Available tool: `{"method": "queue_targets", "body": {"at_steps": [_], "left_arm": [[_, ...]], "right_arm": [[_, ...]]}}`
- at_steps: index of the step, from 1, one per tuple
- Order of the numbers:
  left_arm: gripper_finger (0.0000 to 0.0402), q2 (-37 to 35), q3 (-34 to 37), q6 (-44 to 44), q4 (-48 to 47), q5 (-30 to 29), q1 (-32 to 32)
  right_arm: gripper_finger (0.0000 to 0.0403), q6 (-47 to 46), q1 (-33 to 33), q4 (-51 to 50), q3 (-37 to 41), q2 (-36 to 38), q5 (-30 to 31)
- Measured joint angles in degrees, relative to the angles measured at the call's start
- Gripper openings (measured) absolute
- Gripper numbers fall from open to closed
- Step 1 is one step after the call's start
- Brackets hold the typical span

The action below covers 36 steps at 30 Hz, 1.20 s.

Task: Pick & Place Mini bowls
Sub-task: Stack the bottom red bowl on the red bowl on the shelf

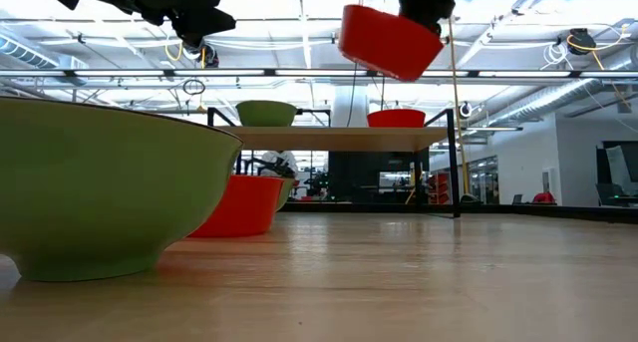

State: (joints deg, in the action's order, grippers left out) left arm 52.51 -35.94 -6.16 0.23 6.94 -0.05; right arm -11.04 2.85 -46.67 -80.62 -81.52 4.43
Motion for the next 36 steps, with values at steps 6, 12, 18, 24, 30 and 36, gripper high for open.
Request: {"method": "queue_targets", "body": {"at_steps": [6,12,18,24,30,36], "left_arm": [[0.0246,0.0,0.0,0.0,0.0,0.0,0.0],[0.0246,0.0,0.0,0.0,0.0,0.0,0.0],[0.0246,0.0,0.0,0.0,0.0,0.0,0.0],[0.0246,0.0,0.0,-1.4,0.4,0.0,0.0],[0.0246,0.0,0.0,-2.6,1.9,-1.3,0.0],[0.0246,0.0,0.0,-6.2,3.4,-6.0,0.0]], "right_arm": [[0.0,1.7,5.3,0.2,0.0,1.0,0.0],[0.0,3.4,11.1,3.1,0.0,2.3,-0.1],[0.0,5.2,17.1,10.5,0.0,3.2,-0.2],[0.0,7.7,22.4,21.0,0.0,3.6,-0.2],[0.0,9.0,28.0,28.4,-3.0,3.3,-6.3],[0.0,11.0,32.9,27.2,-13.1,0.1,-9.2]]}}
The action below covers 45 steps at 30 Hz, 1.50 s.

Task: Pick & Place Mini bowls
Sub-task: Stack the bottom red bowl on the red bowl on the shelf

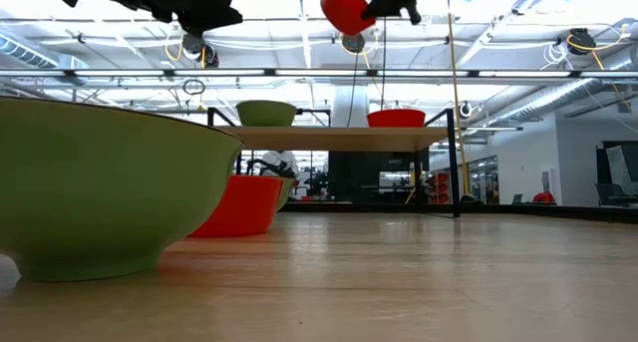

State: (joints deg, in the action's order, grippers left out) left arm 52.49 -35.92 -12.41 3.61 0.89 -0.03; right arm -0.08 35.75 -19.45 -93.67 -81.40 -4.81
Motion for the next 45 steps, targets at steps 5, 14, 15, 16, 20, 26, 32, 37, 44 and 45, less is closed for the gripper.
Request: {"method": "queue_targets", "body": {"at_steps": [5,14,15,16,20,26,32,37,44,45], "left_arm": [[0.0246,0.0,0.0,-2.7,1.2,-3.5,0.0],[0.0246,0.0,0.0,-10.6,5.2,-4.0,0.1],[0.0246,0.0,0.0,-11.7,5.7,-4.1,0.2],[0.0246,0.0,0.0,-12.7,6.0,-4.0,0.4],[0.0246,0.0,0.0,-13.9,6.0,-4.1,2.0],[0.0246,0.0,0.0,-12.4,5.9,-6.3,5.6],[0.0246,0.0,0.0,-10.9,5.1,-6.5,8.9],[0.0246,0.0,0.0,-9.0,5.1,-6.5,10.5],[0.0246,0.0,0.0,-8.4,5.1,-6.5,11.3],[0.0246,0.0,0.0,-8.4,5.1,-6.5,11.3]], "right_arm": [[0.0,1.5,3.8,-3.8,-13.4,-5.6,-1.6],[0.0,1.7,9.7,-19.9,-40.1,-20.5,-7.5],[0.0,2.3,10.4,-21.6,-41.4,-21.6,-7.5],[0.0,2.7,11.0,-22.0,-41.2,-22.1,-7.5],[0.0,3.2,14.2,-25.3,-40.2,-23.4,-7.7],[0.0,7.1,18.4,-36.1,-40.2,-23.8,-7.4],[0.0,7.8,18.6,-44.4,-40.2,-23.8,-7.5],[0.0,9.0,17.9,-48.2,-38.5,-23.7,-7.3],[0.0,8.3,17.2,-50.8,-32.5,-23.7,-7.2],[0.0,8.2,17.1,-50.7,-31.5,-23.7,-7.2]]}}
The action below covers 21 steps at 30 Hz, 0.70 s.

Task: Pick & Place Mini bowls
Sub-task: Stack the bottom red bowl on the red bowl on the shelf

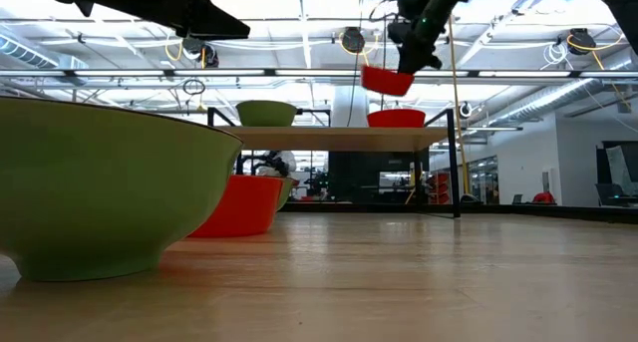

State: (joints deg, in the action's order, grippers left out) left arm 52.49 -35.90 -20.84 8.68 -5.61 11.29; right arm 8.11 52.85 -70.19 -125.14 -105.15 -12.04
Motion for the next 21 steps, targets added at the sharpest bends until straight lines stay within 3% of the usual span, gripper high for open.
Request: {"method": "queue_targets", "body": {"at_steps": [9,21], "left_arm": [[0.0246,0.0,0.0,0.0,-0.2,0.0,0.0],[0.0246,0.0,0.0,0.0,-0.2,0.0,0.0]], "right_arm": [[0.0,-1.4,-0.7,0.0,7.2,0.0,0.2],[0.0,-1.4,-0.8,-2.1,7.8,0.0,0.3]]}}
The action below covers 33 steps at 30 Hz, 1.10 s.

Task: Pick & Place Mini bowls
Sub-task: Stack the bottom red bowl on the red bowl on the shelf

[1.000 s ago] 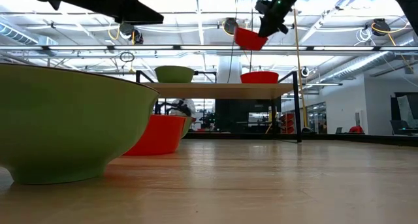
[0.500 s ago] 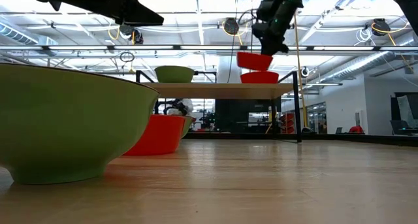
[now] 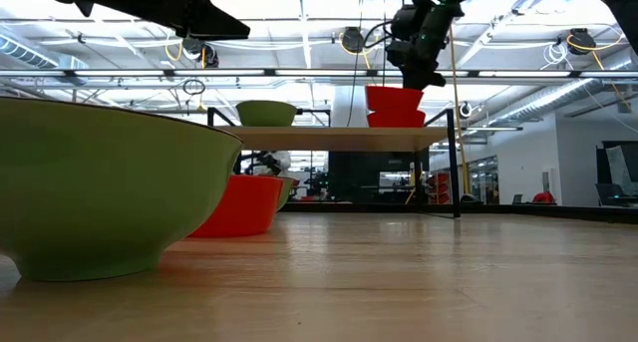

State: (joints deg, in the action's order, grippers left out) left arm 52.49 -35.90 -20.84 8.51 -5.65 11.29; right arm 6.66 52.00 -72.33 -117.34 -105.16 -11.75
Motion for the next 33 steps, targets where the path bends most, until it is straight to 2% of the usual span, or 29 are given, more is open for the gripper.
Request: {"method": "queue_targets", "body": {"at_steps": [6,33], "left_arm": [[0.0246,0.0,0.0,0.0,0.0,0.0,0.0],[0.0246,0.0,0.0,0.0,0.1,0.0,0.0]], "right_arm": [[0.0,0.0,-0.3,0.0,0.0,0.0,3.1],[0.0,-0.6,-2.7,-2.8,0.0,0.0,2.9]]}}
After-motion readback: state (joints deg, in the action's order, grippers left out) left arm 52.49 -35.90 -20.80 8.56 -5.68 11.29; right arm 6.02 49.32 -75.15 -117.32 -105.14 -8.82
